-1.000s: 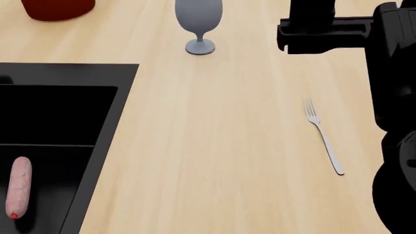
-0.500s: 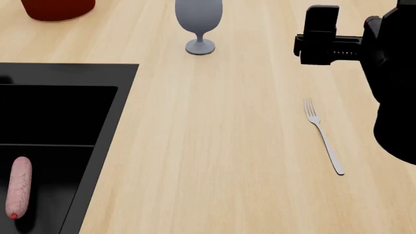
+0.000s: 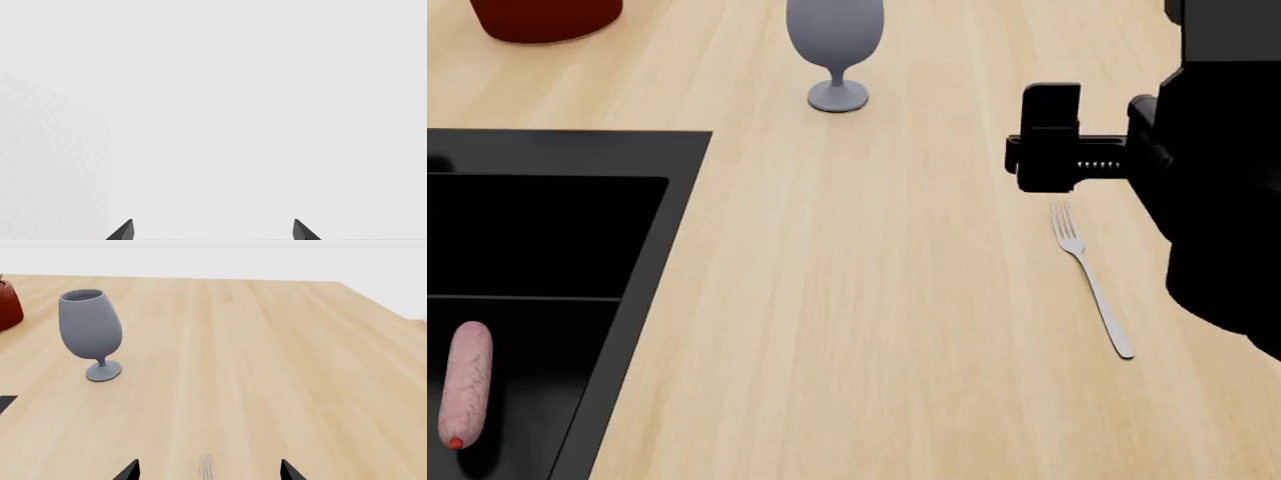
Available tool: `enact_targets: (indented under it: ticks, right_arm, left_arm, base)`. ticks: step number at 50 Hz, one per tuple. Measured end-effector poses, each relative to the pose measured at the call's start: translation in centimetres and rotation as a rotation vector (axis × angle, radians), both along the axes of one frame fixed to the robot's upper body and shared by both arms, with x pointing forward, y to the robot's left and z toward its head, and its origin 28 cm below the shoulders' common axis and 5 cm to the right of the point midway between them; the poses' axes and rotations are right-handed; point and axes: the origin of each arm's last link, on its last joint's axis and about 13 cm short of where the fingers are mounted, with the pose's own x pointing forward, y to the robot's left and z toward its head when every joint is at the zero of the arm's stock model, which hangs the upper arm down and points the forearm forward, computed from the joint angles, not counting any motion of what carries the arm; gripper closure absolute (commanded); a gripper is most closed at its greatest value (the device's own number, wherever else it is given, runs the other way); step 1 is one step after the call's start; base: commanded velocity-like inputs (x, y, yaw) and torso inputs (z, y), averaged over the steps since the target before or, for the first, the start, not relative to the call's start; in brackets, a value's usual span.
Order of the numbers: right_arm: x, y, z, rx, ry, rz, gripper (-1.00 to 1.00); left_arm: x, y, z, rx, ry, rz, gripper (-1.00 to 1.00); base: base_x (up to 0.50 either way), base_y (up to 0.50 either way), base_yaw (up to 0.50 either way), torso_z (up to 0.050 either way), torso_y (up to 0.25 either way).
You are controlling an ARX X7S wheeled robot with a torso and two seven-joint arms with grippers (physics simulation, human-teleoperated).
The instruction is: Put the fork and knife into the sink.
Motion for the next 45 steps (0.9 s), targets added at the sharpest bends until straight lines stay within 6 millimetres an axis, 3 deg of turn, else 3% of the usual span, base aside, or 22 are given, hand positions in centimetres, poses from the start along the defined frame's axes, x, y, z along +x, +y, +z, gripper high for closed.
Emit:
enact_targets:
  ticks: [45]
  right_arm:
    - [0.6, -0.2, -3.6, 0.049, 0.143, 0.119, -1.0]
  left_arm:
    - [0.0, -0.1, -0.2, 0.004, 0.008, 0.014, -1.0]
  base:
    - [0.0, 0.0, 0.0, 0.0, 0.0]
